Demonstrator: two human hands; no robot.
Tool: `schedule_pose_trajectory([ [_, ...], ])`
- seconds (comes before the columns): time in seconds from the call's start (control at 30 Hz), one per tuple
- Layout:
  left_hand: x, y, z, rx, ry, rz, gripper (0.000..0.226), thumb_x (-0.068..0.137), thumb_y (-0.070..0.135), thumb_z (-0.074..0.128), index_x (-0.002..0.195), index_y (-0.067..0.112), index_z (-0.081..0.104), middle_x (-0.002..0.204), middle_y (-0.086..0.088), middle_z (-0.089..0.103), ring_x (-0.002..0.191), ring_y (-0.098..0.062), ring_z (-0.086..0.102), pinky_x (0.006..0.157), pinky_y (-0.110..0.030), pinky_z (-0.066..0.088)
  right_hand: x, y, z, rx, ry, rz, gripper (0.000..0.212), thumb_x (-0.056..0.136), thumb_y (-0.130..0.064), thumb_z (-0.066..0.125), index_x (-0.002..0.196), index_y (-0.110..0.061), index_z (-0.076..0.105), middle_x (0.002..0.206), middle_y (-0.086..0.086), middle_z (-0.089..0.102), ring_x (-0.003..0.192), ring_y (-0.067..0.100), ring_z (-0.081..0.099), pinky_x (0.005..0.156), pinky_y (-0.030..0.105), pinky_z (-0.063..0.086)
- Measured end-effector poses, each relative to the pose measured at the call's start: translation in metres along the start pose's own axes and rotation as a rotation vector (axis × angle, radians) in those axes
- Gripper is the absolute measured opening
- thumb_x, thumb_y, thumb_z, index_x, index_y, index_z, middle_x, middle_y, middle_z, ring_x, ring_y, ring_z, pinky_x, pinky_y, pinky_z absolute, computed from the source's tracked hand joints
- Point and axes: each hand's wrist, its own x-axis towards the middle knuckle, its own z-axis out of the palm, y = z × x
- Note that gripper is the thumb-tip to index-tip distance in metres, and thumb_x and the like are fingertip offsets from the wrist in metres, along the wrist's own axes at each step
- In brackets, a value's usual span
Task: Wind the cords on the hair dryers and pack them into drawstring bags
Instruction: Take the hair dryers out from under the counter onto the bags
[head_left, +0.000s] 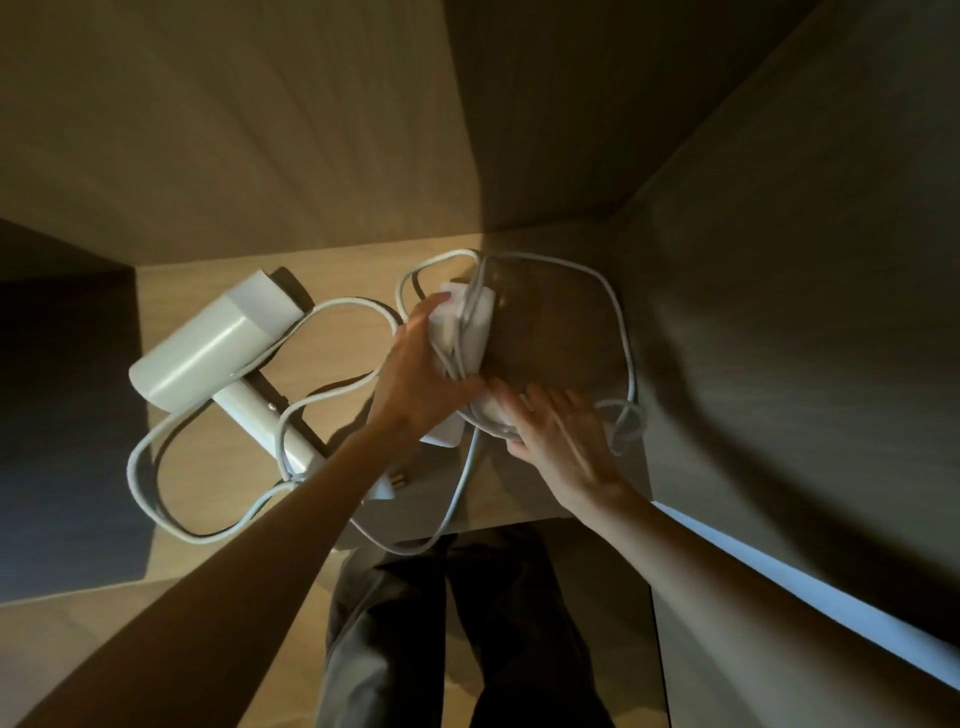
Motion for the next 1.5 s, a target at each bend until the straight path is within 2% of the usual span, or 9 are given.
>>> schedule_pose_trajectory([
  [0.13, -0.017, 0.028, -0.028, -0.054, 0.016, 0.073, 0.090, 0.059, 0.026, 0.083, 0.137, 0.016, 0.040, 0.134, 0.001, 0.048, 0.119, -0.019, 0.049, 0.094, -0.034, 0.046, 0.004, -0.003, -0.048, 0.065, -0.017, -0.019, 0.066, 0.046, -0.021, 0.082, 0.110, -0.025, 0.064, 0.065, -0.003, 0.059, 0.059, 0.018, 0.059, 0.057, 0.030, 0.044],
  [0.3, -0.054, 0.081, -0.077, -0.219, 0.049, 0.118, 0.084, 0.058, 0.040, 0.074, 0.132, 0.025, 0.037, 0.111, 0.024, 0.047, 0.103, -0.008, 0.053, 0.082, -0.035, 0.052, 0.006, -0.008, -0.128, 0.048, 0.025, -0.085, 0.072, 0.042, -0.026, 0.091, 0.109, -0.022, 0.068, 0.067, -0.001, 0.063, 0.057, 0.019, 0.062, 0.058, 0.028, 0.046],
  [0.43, -0.088, 0.121, -0.115, -0.173, 0.088, 0.163, 0.087, 0.064, 0.026, 0.079, 0.135, 0.036, 0.030, 0.123, 0.005, 0.049, 0.099, -0.019, 0.059, 0.071, -0.034, 0.056, -0.006, -0.020, -0.193, -0.043, 0.090, -0.120, 0.068, 0.048, -0.032, 0.089, 0.111, -0.022, 0.066, 0.070, -0.003, 0.063, 0.058, 0.017, 0.062, 0.058, 0.027, 0.043],
  [0.53, -0.115, 0.150, -0.145, -0.152, 0.133, 0.284, 0.085, 0.066, 0.021, 0.078, 0.137, 0.024, 0.031, 0.120, 0.007, 0.046, 0.094, -0.012, 0.055, 0.067, -0.023, 0.052, -0.018, -0.032, -0.235, -0.057, 0.193, -0.146, 0.075, 0.054, -0.034, 0.087, 0.120, -0.022, 0.054, 0.078, -0.002, 0.065, 0.066, 0.017, 0.063, 0.063, 0.028, 0.045],
  [0.8, -0.204, 0.209, -0.209, -0.143, 0.161, 0.330, 0.088, 0.070, 0.025, 0.078, 0.140, 0.032, 0.025, 0.126, 0.012, 0.043, 0.113, -0.015, 0.051, 0.086, -0.034, 0.052, -0.066, -0.071, -0.329, -0.140, 0.392, -0.218, 0.079, 0.064, -0.037, 0.080, 0.131, -0.019, 0.042, 0.090, 0.003, 0.068, 0.077, 0.020, 0.065, 0.071, 0.033, 0.051],
  [1.1, -0.320, 0.219, -0.226, -0.154, 0.281, 0.362, 0.085, 0.067, 0.030, 0.075, 0.135, 0.040, 0.024, 0.135, 0.008, 0.044, 0.112, -0.016, 0.055, 0.084, -0.032, 0.056, -0.133, -0.113, -0.381, -0.131, 0.544, -0.332, 0.074, 0.051, -0.026, 0.089, 0.109, -0.009, 0.045, 0.084, 0.012, 0.070, 0.073, 0.027, 0.069, 0.068, 0.035, 0.056],
  [1.23, -0.385, 0.211, -0.226, -0.139, 0.361, 0.342, 0.086, 0.068, 0.029, 0.077, 0.135, 0.039, 0.024, 0.134, 0.009, 0.044, 0.110, -0.013, 0.054, 0.079, -0.024, 0.052, -0.173, -0.139, -0.392, -0.164, 0.523, -0.398, 0.065, 0.057, -0.027, 0.086, 0.110, -0.010, 0.052, 0.081, 0.010, 0.068, 0.067, 0.026, 0.063, 0.059, 0.031, 0.051],
  [1.4, -0.465, 0.197, -0.245, -0.154, 0.438, 0.298, 0.088, 0.067, 0.029, 0.078, 0.135, 0.039, 0.024, 0.122, 0.016, 0.039, 0.101, -0.008, 0.052, 0.074, -0.013, 0.045, -0.218, -0.191, -0.425, -0.193, 0.431, -0.473, 0.064, 0.056, -0.026, 0.087, 0.110, -0.013, 0.058, 0.086, 0.008, 0.068, 0.071, 0.027, 0.061, 0.061, 0.033, 0.048],
  [1.5, -0.505, 0.181, -0.268, -0.158, 0.500, 0.271, 0.089, 0.069, 0.025, 0.080, 0.136, 0.039, 0.023, 0.121, 0.017, 0.037, 0.099, -0.008, 0.052, 0.070, -0.008, 0.042, -0.231, -0.228, -0.440, -0.218, 0.418, -0.542, 0.062, 0.062, -0.026, 0.083, 0.113, -0.014, 0.050, 0.088, 0.007, 0.067, 0.074, 0.026, 0.060, 0.062, 0.034, 0.045],
])
